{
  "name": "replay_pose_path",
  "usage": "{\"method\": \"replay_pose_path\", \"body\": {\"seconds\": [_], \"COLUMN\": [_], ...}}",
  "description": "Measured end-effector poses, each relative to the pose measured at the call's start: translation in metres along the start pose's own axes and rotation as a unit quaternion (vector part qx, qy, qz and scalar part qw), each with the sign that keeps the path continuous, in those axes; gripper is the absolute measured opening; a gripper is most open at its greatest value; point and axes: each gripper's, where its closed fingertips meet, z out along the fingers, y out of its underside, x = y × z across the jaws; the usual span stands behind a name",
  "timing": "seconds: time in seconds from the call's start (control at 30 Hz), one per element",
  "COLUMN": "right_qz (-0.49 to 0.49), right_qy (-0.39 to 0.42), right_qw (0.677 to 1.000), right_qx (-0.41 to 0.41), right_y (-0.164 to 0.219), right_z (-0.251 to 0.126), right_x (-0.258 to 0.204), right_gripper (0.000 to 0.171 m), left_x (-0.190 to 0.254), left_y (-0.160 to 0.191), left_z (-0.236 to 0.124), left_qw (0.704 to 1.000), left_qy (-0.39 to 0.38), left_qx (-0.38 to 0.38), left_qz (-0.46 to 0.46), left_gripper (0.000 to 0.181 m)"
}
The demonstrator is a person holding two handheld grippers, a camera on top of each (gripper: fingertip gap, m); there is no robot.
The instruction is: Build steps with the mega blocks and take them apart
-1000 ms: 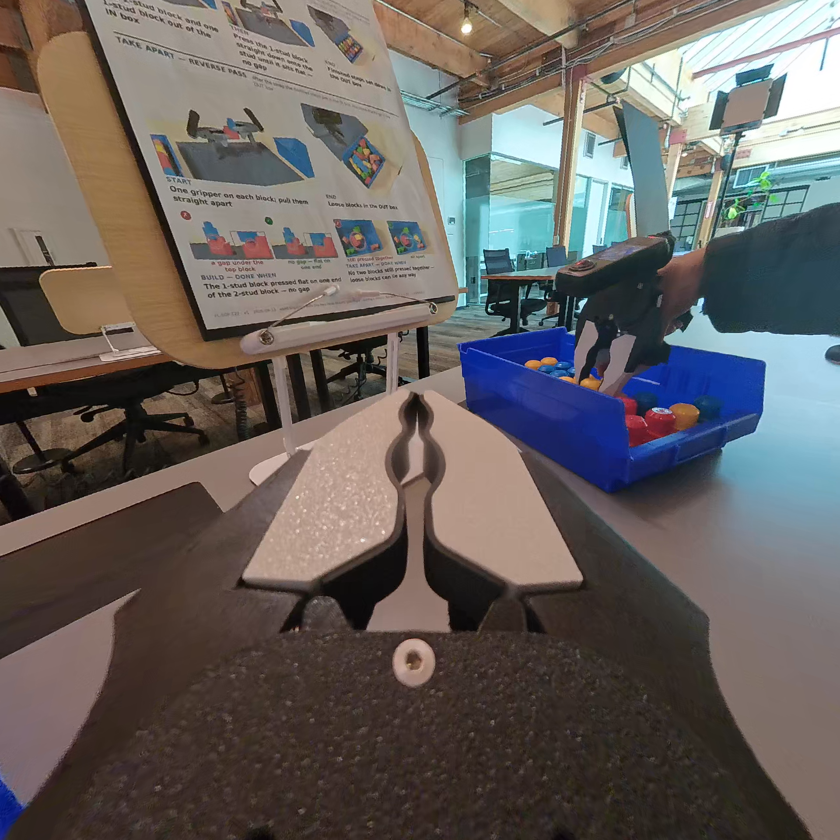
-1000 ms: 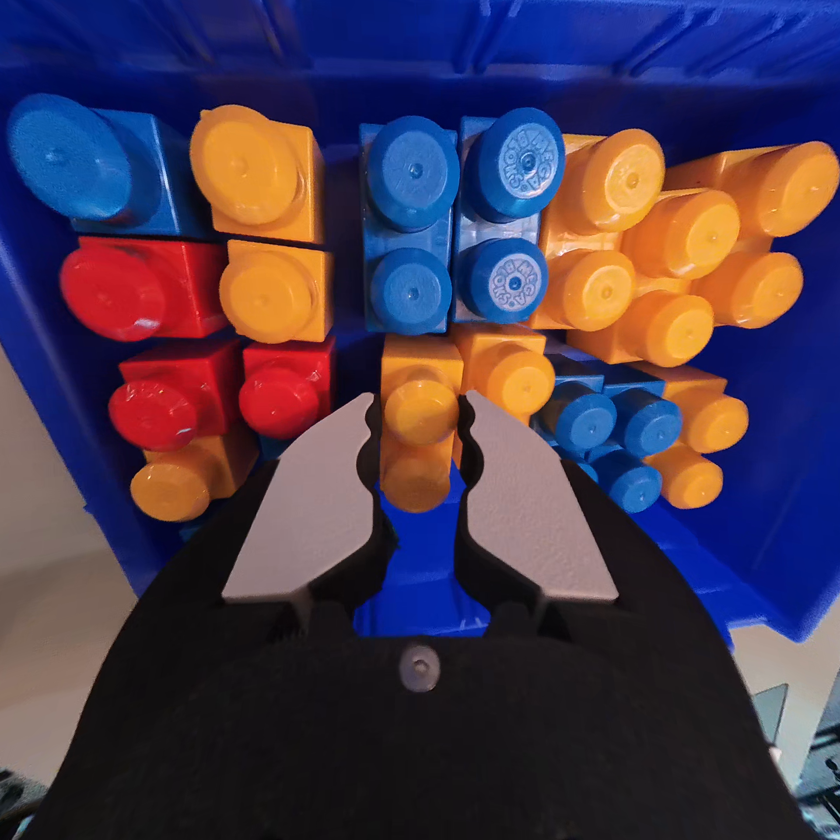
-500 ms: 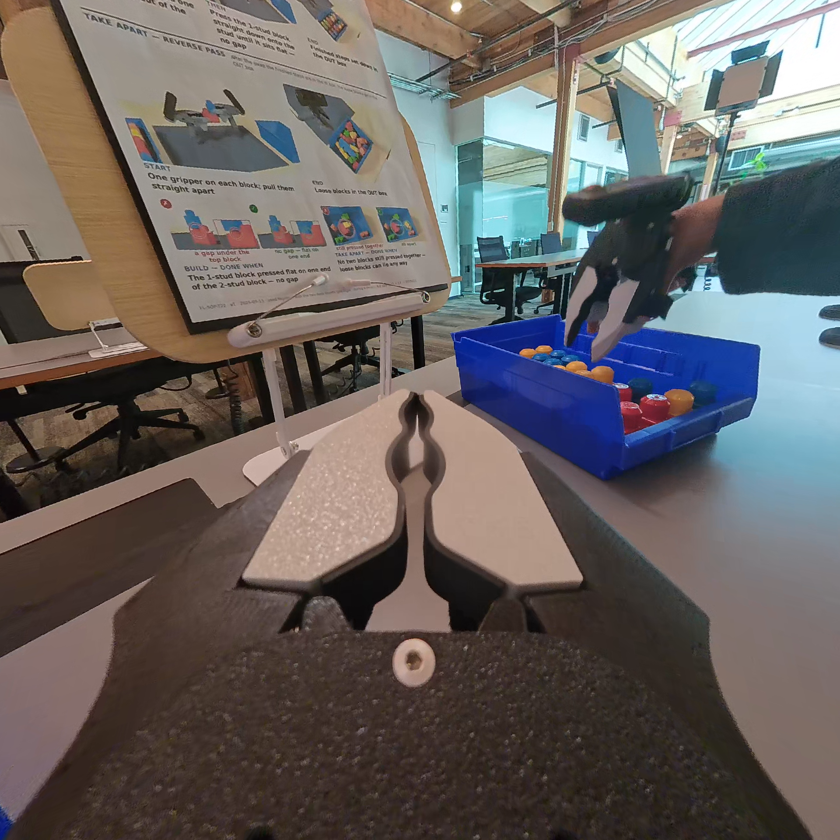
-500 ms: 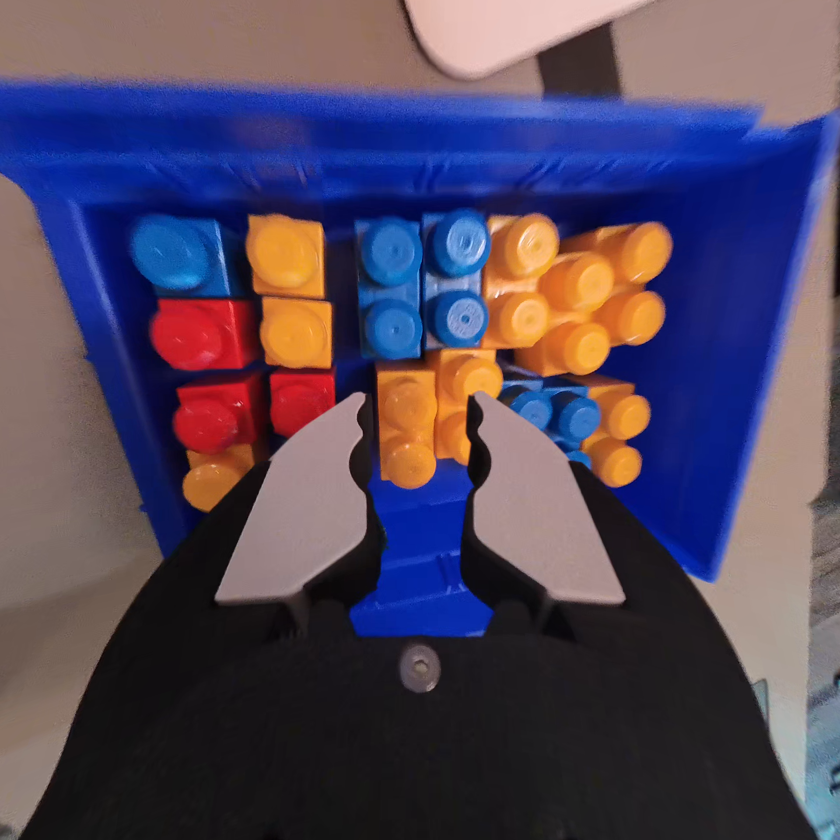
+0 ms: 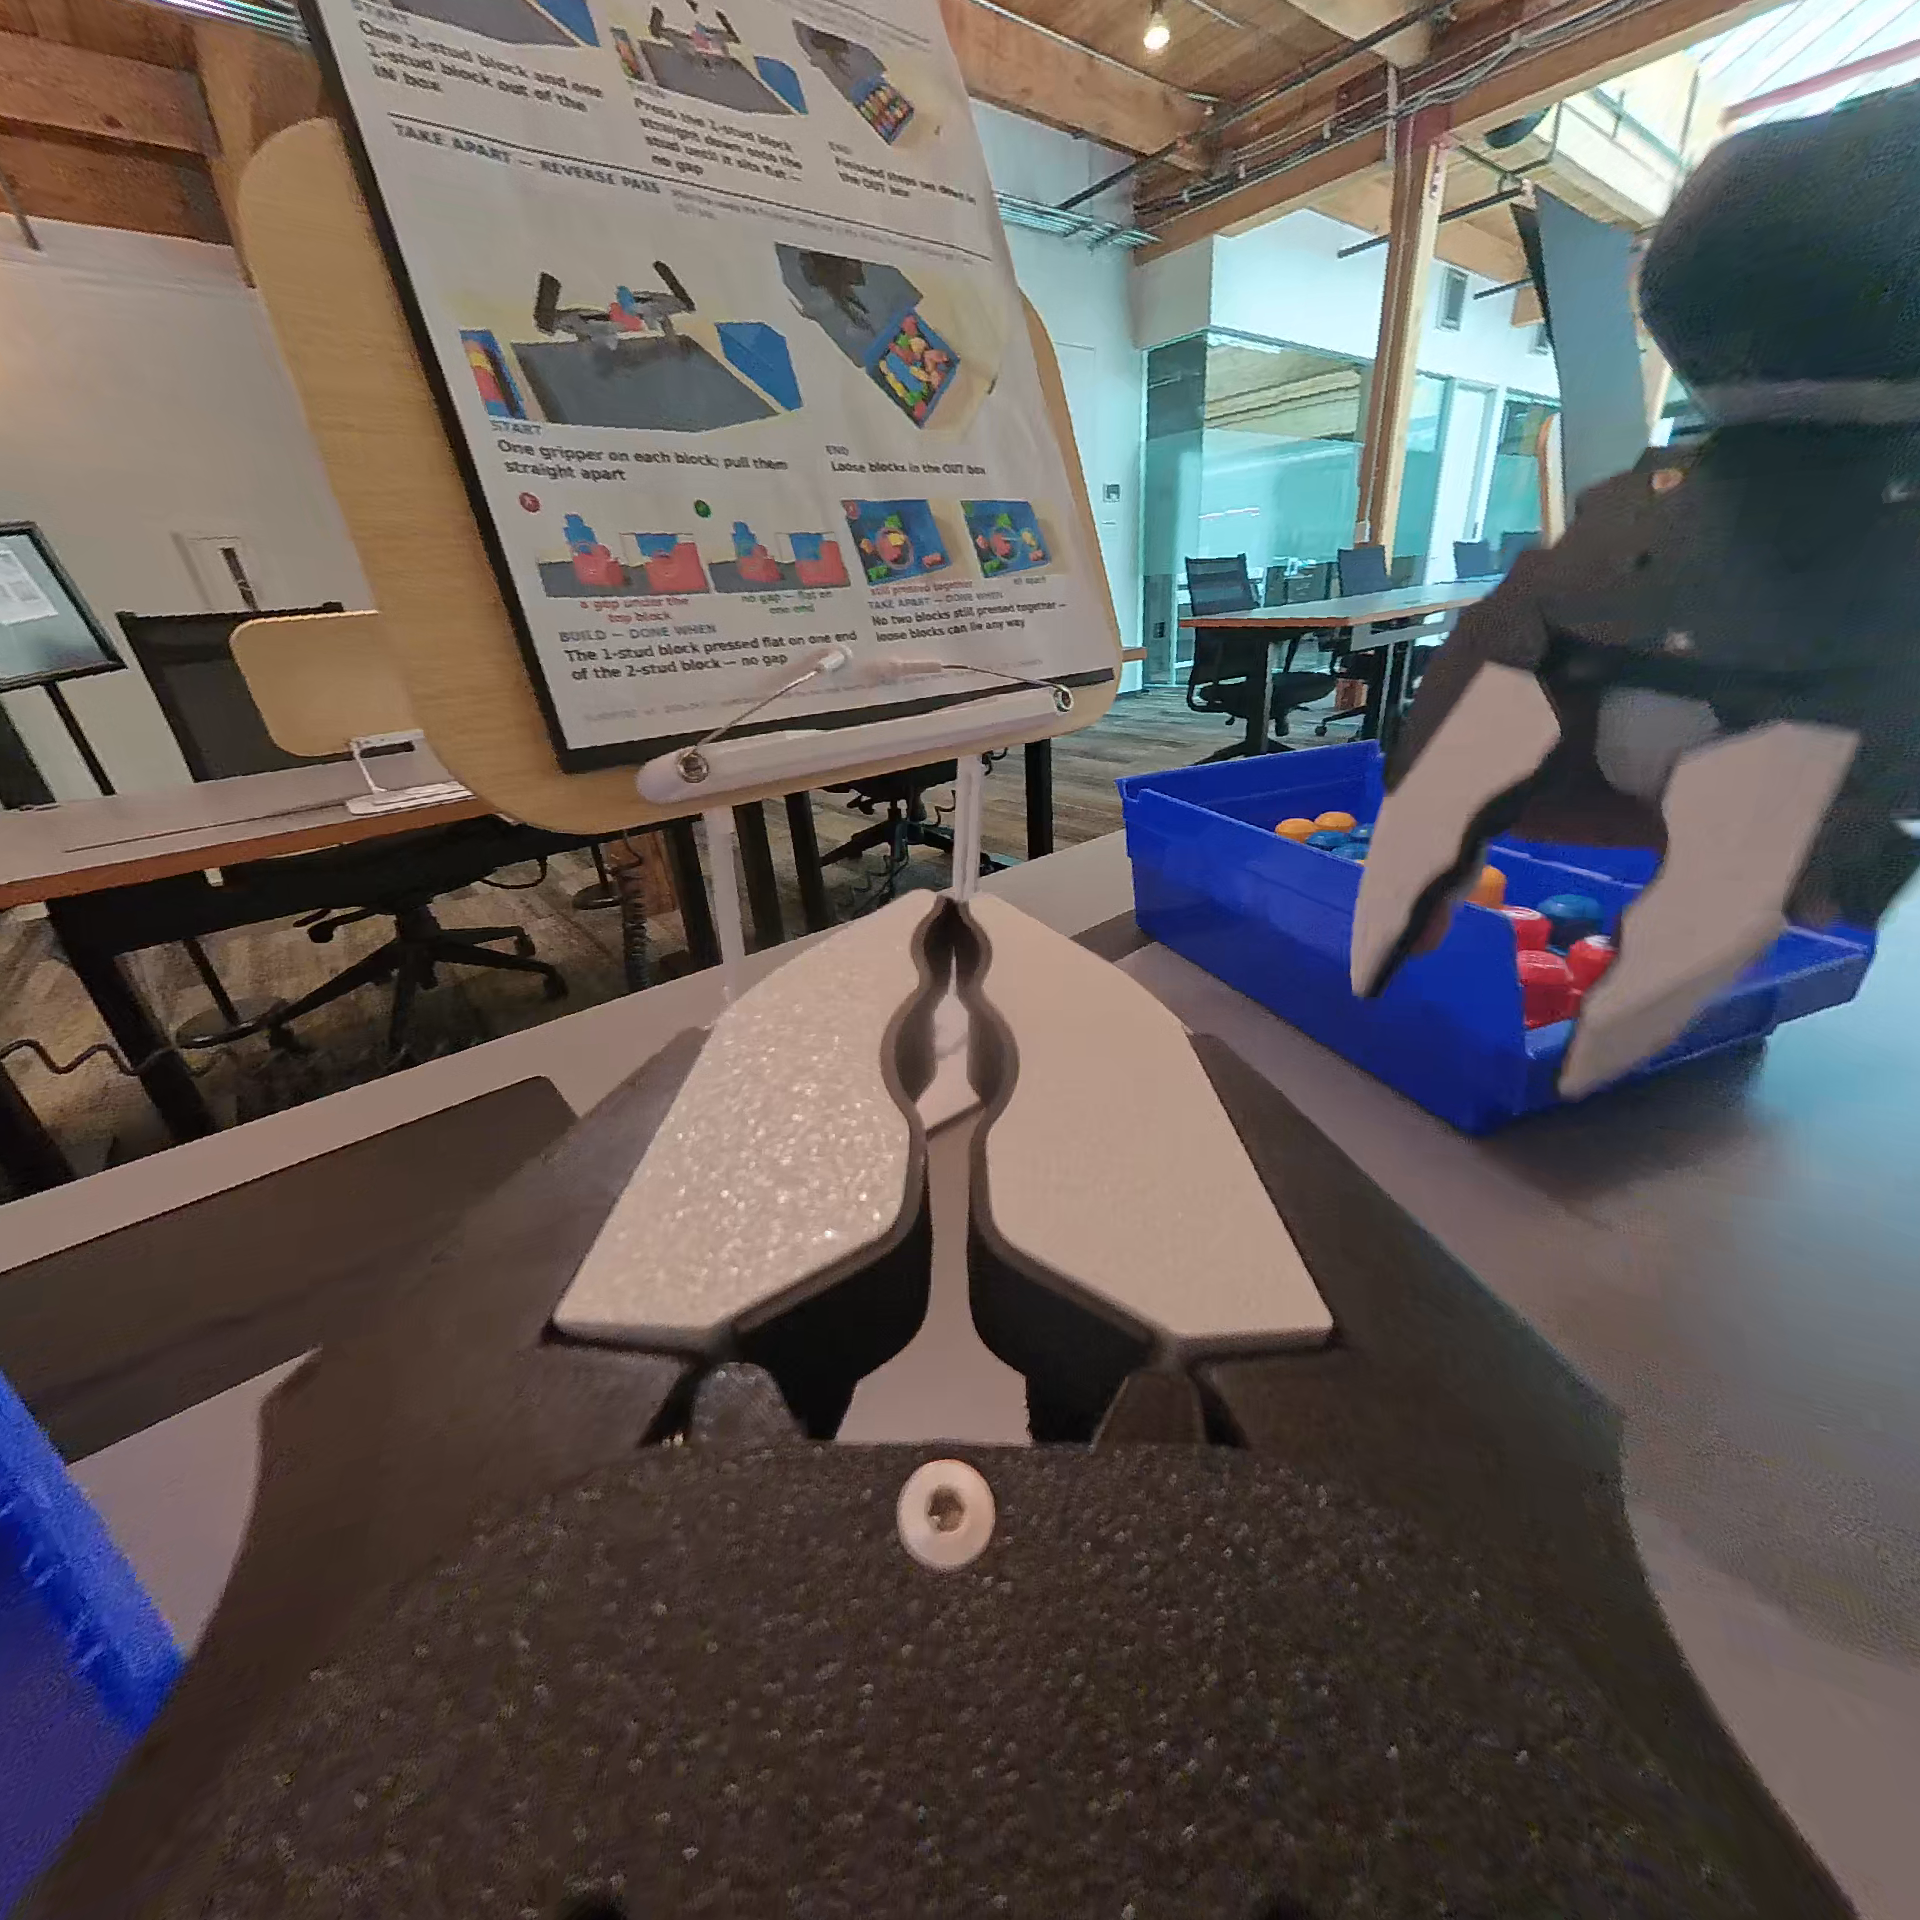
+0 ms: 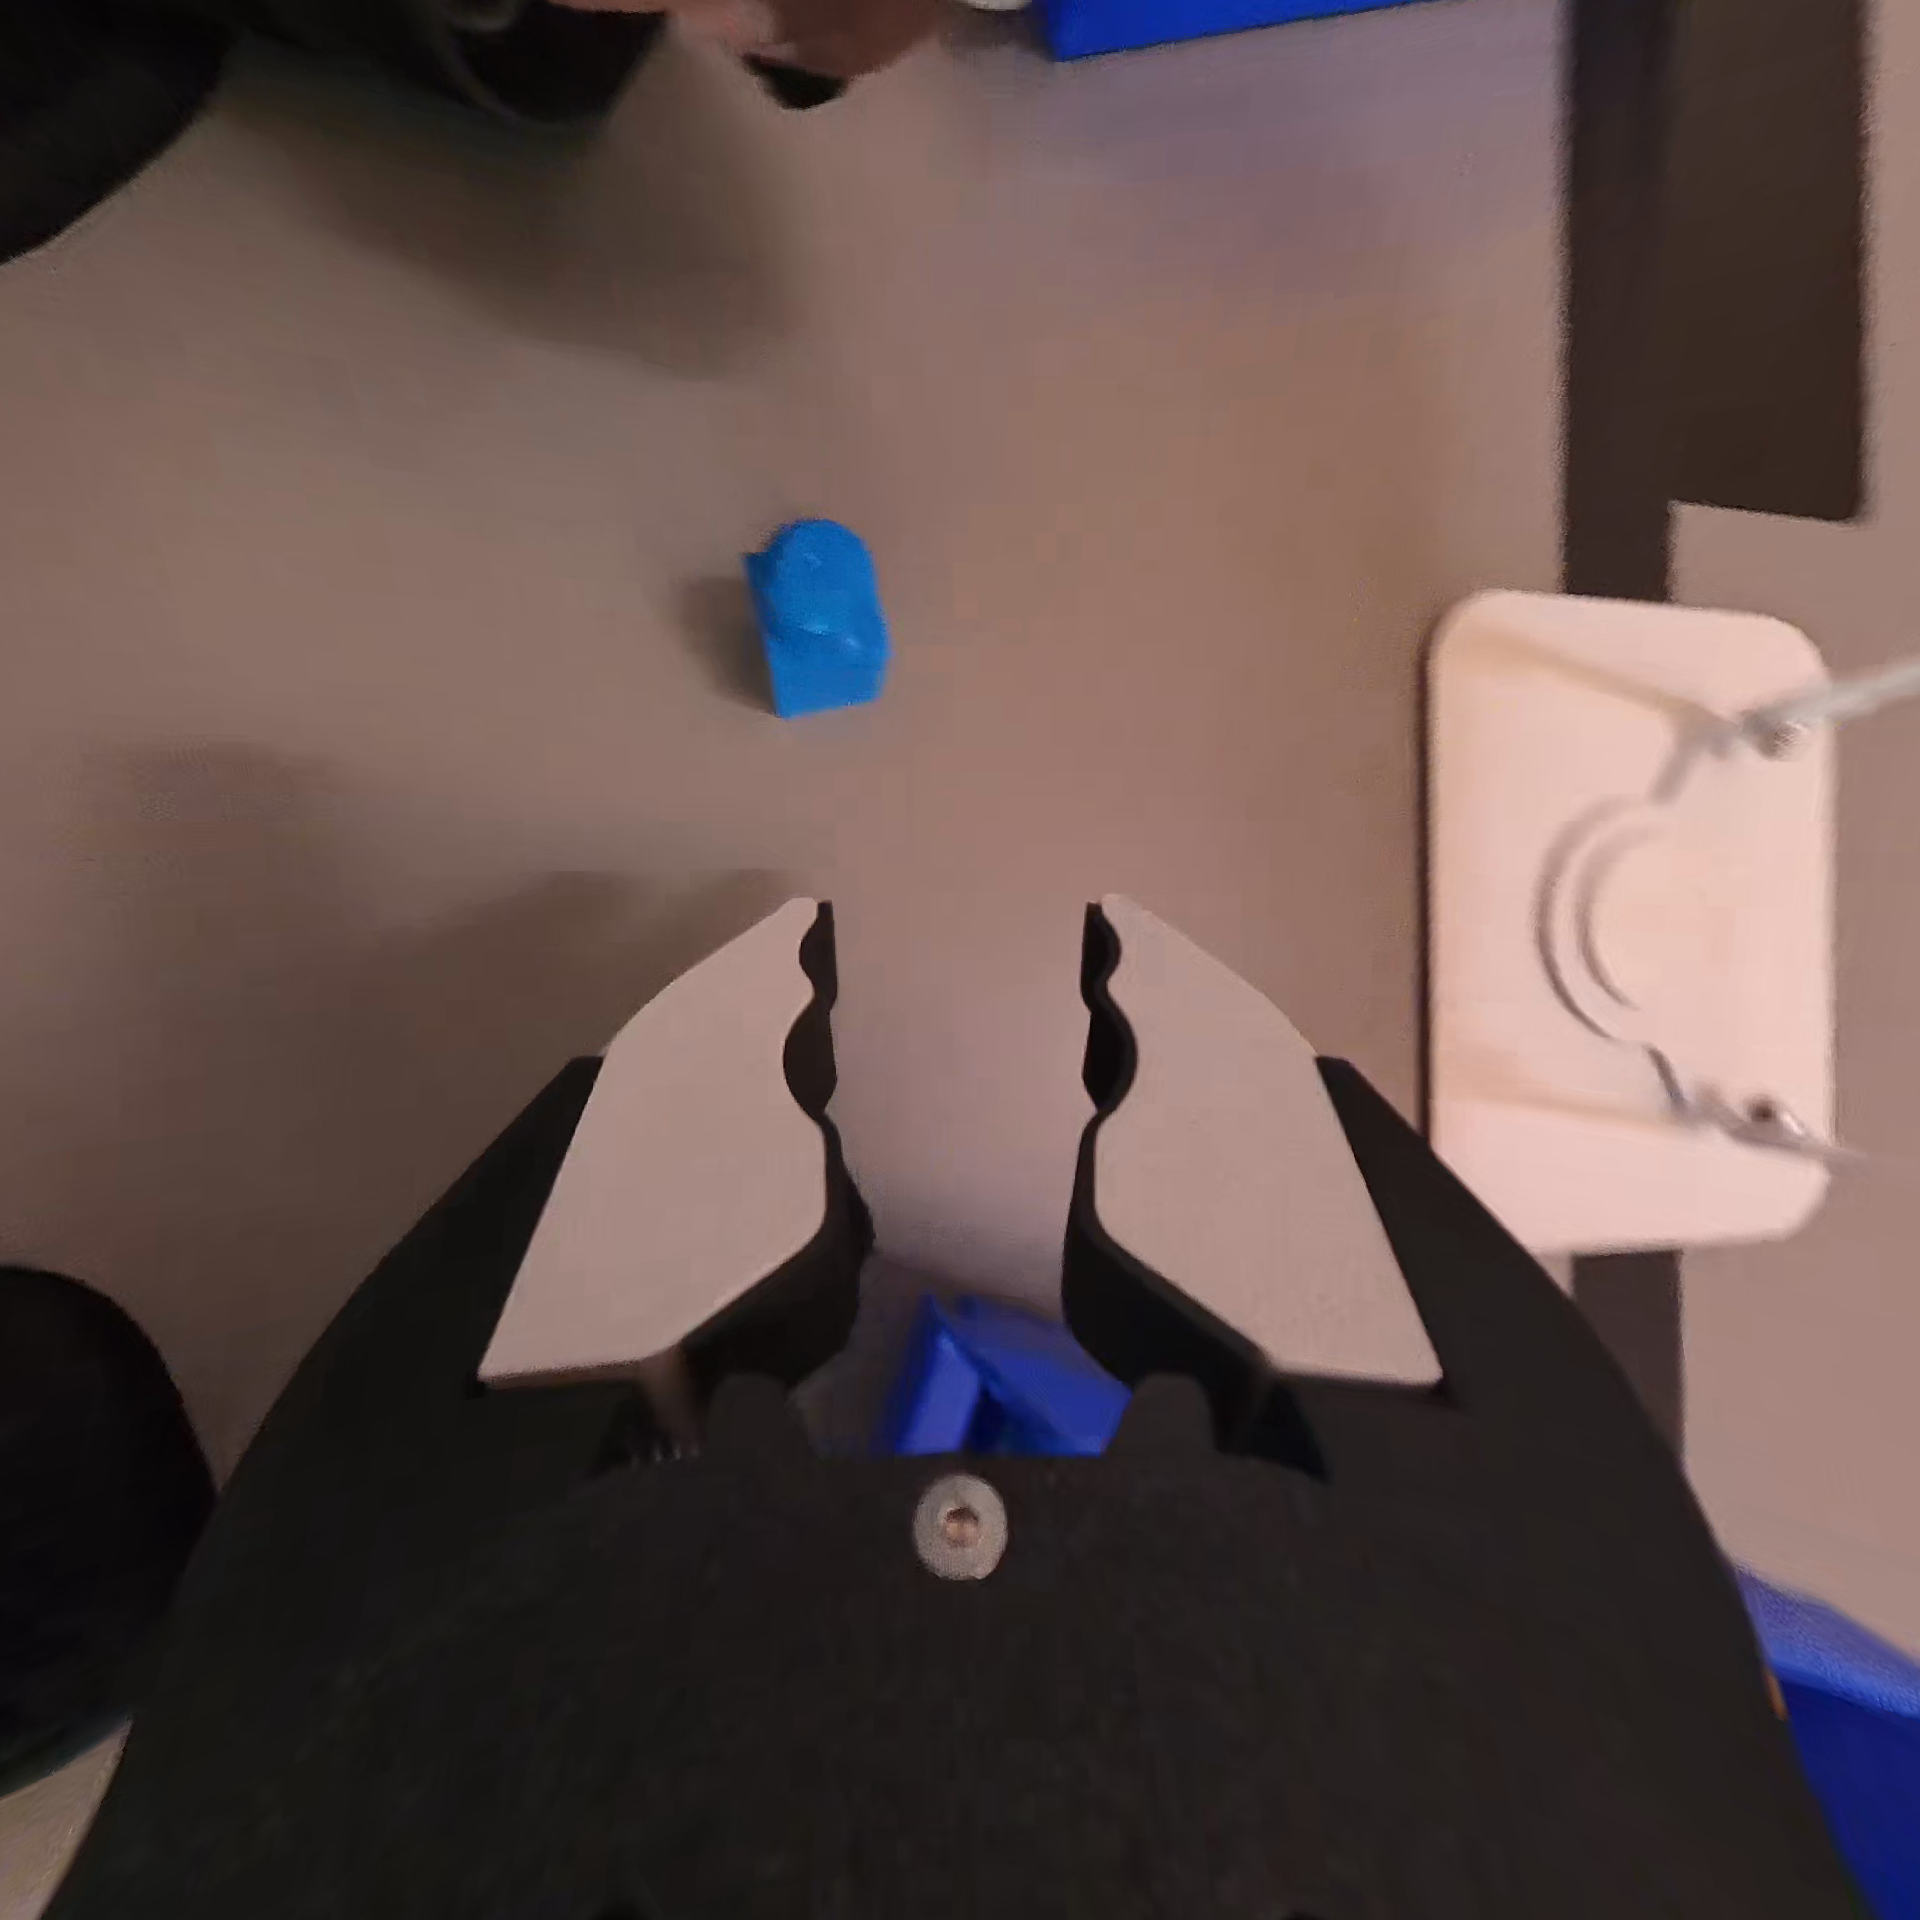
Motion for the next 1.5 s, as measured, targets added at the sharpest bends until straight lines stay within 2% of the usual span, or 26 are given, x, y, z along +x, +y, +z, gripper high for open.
{"method": "replay_pose_path", "body": {"seconds": [0.03,0.2,0.4,0.47,0.67,0.77,0.87,1.03,1.17,1.33,1.5], "right_qz": [-0.012,-0.051,-0.080,-0.086,-0.074,-0.064,-0.049,0.002,0.057,0.120,0.163], "right_qy": [-0.012,-0.054,-0.071,-0.077,-0.066,-0.037,0.003,0.075,0.106,0.109,0.092], "right_qw": [1.000,0.997,0.992,0.991,0.993,0.996,0.998,0.994,0.986,0.972,0.961], "right_qx": [-0.007,-0.031,-0.061,-0.072,-0.061,-0.049,-0.044,-0.078,-0.113,-0.168,-0.205], "right_y": [-0.005,-0.028,-0.038,-0.037,-0.043,-0.047,-0.042,0.003,0.060,0.140,0.202], "right_z": [0.013,0.064,0.087,0.089,0.066,0.032,-0.017,-0.099,-0.140,-0.157,-0.152], "right_x": [-0.007,-0.029,-0.033,-0.033,-0.021,0.000,0.026,0.066,0.077,0.067,0.047], "right_gripper": [0.045,0.045,0.045,0.032,0.029,0.029,0.029,0.029,0.029,0.029,0.029], "left_x": [-0.001,-0.019,-0.042,-0.044,-0.045,-0.044,-0.043,-0.041,-0.039,-0.037,-0.036], "left_y": [0.001,0.000,-0.006,-0.006,-0.005,-0.004,-0.003,0.002,0.004,0.006,0.008], "left_z": [0.000,-0.004,-0.012,-0.012,-0.011,-0.011,-0.010,-0.009,-0.009,-0.008,-0.007], "left_qw": [1.000,0.998,0.996,0.996,0.996,0.996,0.997,0.997,0.997,0.997,0.997], "left_qy": [-0.003,-0.047,-0.083,-0.084,-0.081,-0.079,-0.076,-0.072,-0.070,-0.067,-0.063], "left_qx": [-0.002,0.000,0.011,0.010,0.010,0.007,0.005,-0.002,-0.006,-0.010,-0.014], "left_qz": [0.002,0.030,0.027,0.026,0.026,0.026,0.028,0.028,0.031,0.033,0.034], "left_gripper": [0.000,0.000,0.000,0.000,0.000,0.000,0.000,0.000,0.000,0.000,0.000]}}
